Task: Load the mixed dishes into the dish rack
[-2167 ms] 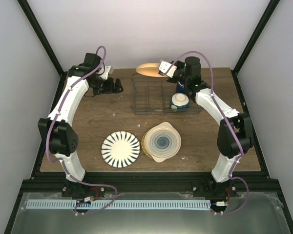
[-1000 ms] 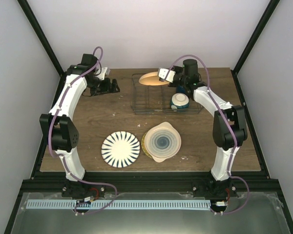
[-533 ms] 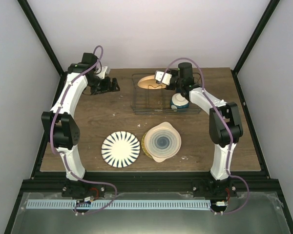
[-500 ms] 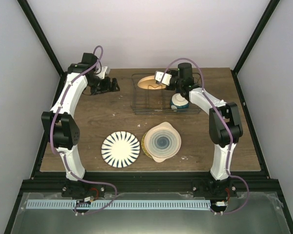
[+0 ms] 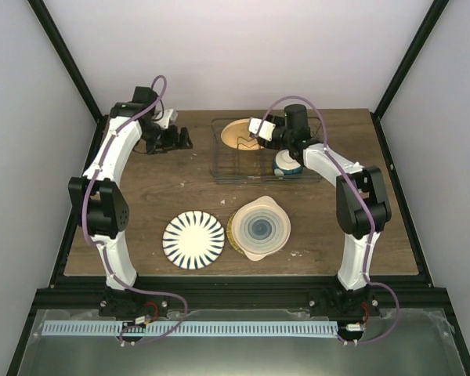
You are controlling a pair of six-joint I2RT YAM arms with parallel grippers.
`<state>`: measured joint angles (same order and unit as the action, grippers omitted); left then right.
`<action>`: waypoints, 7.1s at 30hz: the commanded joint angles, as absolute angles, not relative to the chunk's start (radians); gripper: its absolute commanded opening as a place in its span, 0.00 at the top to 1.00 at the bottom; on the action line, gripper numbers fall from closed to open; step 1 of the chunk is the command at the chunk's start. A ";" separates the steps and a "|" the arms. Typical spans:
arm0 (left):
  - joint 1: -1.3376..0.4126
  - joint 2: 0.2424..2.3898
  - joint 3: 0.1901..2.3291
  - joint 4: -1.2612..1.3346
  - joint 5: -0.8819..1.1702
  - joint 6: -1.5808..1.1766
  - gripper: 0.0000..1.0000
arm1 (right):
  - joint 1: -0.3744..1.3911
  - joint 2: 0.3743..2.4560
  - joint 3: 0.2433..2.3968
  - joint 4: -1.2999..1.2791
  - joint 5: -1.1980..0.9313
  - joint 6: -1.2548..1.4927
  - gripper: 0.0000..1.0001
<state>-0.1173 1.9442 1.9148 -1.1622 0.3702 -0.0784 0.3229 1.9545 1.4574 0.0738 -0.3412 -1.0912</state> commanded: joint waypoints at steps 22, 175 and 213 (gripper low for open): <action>-0.257 1.742 1.472 -1.249 0.207 -0.288 0.00 | 0.387 1.771 1.678 -0.300 0.082 -0.437 0.21; 0.020 1.036 0.752 -0.875 0.601 -0.705 1.00 | 0.569 1.879 1.464 -0.855 -0.863 0.197 0.17; -0.131 1.153 0.878 -0.706 0.686 -0.699 1.00 | 0.561 2.060 1.679 -0.745 -1.175 0.146 0.95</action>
<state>-0.1188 1.1427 0.8185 -0.8383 0.5888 -0.7105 0.5385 2.0586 1.6260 -0.7399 -1.1049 0.2020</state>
